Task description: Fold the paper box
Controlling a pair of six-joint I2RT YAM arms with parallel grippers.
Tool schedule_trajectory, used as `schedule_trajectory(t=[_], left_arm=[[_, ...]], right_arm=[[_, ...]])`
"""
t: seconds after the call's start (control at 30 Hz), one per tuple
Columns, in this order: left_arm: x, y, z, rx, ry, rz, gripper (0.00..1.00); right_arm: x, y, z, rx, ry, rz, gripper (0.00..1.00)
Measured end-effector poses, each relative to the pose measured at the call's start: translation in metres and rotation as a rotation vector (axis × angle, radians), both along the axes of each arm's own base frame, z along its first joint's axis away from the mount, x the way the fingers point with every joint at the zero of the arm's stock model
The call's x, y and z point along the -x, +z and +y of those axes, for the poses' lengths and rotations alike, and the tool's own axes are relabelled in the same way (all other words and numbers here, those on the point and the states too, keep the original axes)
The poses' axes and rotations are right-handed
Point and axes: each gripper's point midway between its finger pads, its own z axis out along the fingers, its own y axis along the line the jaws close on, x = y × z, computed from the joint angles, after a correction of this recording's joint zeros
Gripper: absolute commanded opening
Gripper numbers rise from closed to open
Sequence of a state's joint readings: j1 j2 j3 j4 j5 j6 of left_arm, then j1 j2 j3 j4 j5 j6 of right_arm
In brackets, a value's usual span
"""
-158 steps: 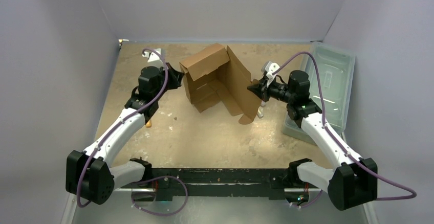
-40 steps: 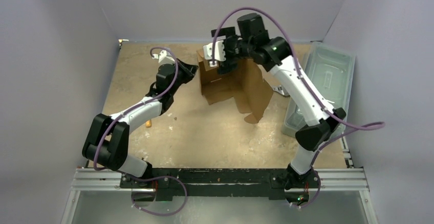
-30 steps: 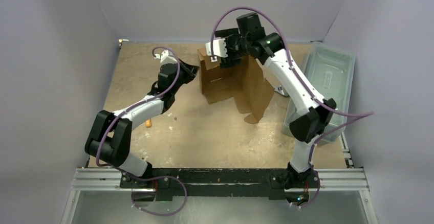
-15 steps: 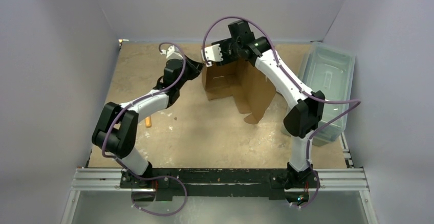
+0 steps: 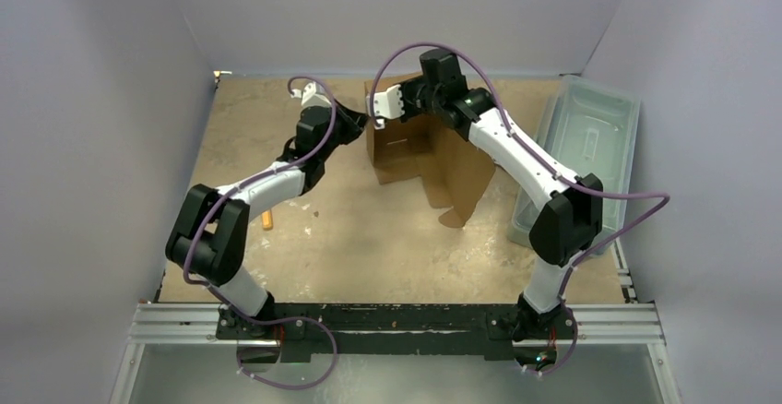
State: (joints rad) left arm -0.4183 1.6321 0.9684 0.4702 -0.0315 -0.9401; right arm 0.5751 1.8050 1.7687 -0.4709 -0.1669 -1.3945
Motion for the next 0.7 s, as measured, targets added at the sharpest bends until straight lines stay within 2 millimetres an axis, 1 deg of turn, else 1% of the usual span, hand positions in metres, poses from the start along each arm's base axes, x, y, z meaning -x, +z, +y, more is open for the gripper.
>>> schedule_trajectory(t=[0.07,0.1,0.17,0.27,0.3,0.37,0.43,0.5,0.57,0.63,0.67,0.7], left_arm=[[0.002,0.005,0.001,-0.005,-0.003,-0.01,0.05],[0.003,0.008,0.001,-0.011,-0.005,-0.017,0.1],[0.008,0.02,0.002,-0.027,-0.019,-0.046,0.22],[0.025,0.049,0.01,-0.067,-0.037,-0.116,0.4],[0.031,0.059,0.013,-0.076,-0.04,-0.139,0.44],[0.051,0.088,0.025,-0.106,-0.036,-0.209,0.5],[0.074,0.12,0.043,-0.13,-0.008,-0.283,0.54],[0.094,0.145,0.061,-0.147,0.032,-0.343,0.55],[0.118,0.164,0.084,-0.164,0.087,-0.39,0.55],[0.135,0.169,0.099,-0.174,0.123,-0.407,0.55],[0.143,0.168,0.106,-0.18,0.14,-0.408,0.55],[0.15,0.164,0.112,-0.19,0.15,-0.399,0.55]], right_arm=[[0.0,0.002,0.0,-0.01,-0.005,-0.007,0.0],[0.0,0.002,0.0,-0.012,-0.008,-0.008,0.0],[0.003,0.003,0.001,-0.012,-0.011,-0.009,0.0],[0.011,0.003,0.004,-0.003,0.002,0.005,0.0],[0.014,0.001,0.005,0.002,0.011,0.017,0.0],[0.025,-0.002,0.009,0.017,0.041,0.059,0.0],[0.038,0.002,0.012,0.028,0.073,0.1,0.0],[0.047,0.014,0.018,0.026,0.103,0.123,0.0],[0.053,0.027,0.028,0.015,0.133,0.134,0.0],[0.057,0.031,0.038,0.009,0.152,0.149,0.0],[0.059,0.028,0.044,0.013,0.163,0.167,0.0],[0.061,0.02,0.051,0.026,0.172,0.193,0.0]])
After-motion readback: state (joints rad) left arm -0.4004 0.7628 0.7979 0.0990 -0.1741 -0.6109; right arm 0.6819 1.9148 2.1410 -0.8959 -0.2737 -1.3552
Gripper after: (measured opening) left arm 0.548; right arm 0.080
